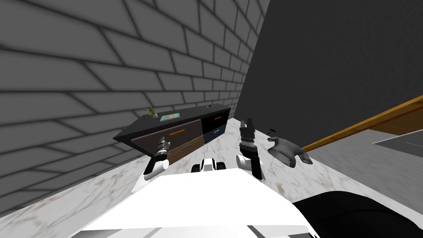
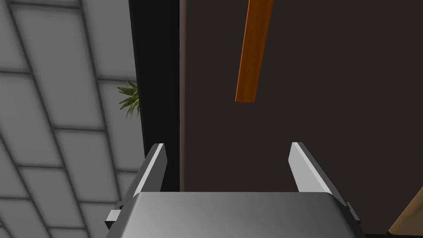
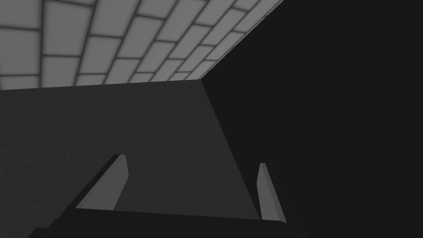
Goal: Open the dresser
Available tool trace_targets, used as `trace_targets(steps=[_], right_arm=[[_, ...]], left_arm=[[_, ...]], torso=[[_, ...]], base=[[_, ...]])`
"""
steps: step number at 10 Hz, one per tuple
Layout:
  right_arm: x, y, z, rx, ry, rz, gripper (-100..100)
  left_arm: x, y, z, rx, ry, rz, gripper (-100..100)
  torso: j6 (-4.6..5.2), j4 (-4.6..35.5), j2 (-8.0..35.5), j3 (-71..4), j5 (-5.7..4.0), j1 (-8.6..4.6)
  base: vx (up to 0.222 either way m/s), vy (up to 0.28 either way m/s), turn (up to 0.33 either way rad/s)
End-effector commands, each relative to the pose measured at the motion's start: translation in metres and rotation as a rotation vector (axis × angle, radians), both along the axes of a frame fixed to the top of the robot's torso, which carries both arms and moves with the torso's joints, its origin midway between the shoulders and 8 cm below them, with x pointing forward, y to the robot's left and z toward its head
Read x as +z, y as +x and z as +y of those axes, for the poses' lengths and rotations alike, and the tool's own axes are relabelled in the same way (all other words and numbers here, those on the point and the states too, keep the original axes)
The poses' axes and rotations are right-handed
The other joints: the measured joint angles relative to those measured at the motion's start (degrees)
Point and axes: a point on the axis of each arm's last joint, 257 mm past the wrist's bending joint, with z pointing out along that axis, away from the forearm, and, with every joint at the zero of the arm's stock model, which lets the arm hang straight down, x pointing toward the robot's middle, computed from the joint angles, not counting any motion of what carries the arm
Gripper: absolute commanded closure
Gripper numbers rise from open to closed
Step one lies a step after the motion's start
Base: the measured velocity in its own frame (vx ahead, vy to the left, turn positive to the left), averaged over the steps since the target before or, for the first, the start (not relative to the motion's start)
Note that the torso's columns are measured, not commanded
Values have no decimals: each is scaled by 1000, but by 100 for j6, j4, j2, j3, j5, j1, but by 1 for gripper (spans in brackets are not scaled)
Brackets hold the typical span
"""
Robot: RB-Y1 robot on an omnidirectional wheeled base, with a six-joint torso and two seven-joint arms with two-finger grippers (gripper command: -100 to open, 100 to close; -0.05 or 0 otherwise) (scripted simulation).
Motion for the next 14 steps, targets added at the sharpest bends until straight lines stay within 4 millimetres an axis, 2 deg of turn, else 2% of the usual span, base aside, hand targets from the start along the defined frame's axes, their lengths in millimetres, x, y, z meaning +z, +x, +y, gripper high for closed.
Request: trace_targets(steps=[1, 2, 6, 9, 10, 14], right_arm=[[0, 0, 0, 0, 0, 0, 0], [0, 0, 0, 0, 0, 0, 0], [0, 0, 0, 0, 0, 0, 0], [0, 0, 0, 0, 0, 0, 0], [0, 0, 0, 0, 0, 0, 0], [0, 0, 0, 0, 0, -1, 0]], left_arm=[[1, 2, 3, 4, -2, 7, -100], [2, 3, 7, 4, 3, 12, -100], [-19, 2, -16, 24, -90, 13, -100], [-16, 3, -13, 23, -81, 13, -100], [-16, 3, -13, 23, -81, 14, 100], [-9, 0, -15, 19, -80, 8, 100]], torso=[[1, -2, -9, -4, -1, -3], [0, -4, -12, -7, 0, 0], [0, 13, 48, 29, -1, -4], [0, -2, -11, -5, 2, 12], [-1, -3, -1, -4, 2, 4], [-4, 30, 68, 40, -19, -32]], base=[[182, 28, 3], [194, 24, 1], [86, 15, 1], [50, 23, -7], [7, 5, 1], [-142, -85, 7]])
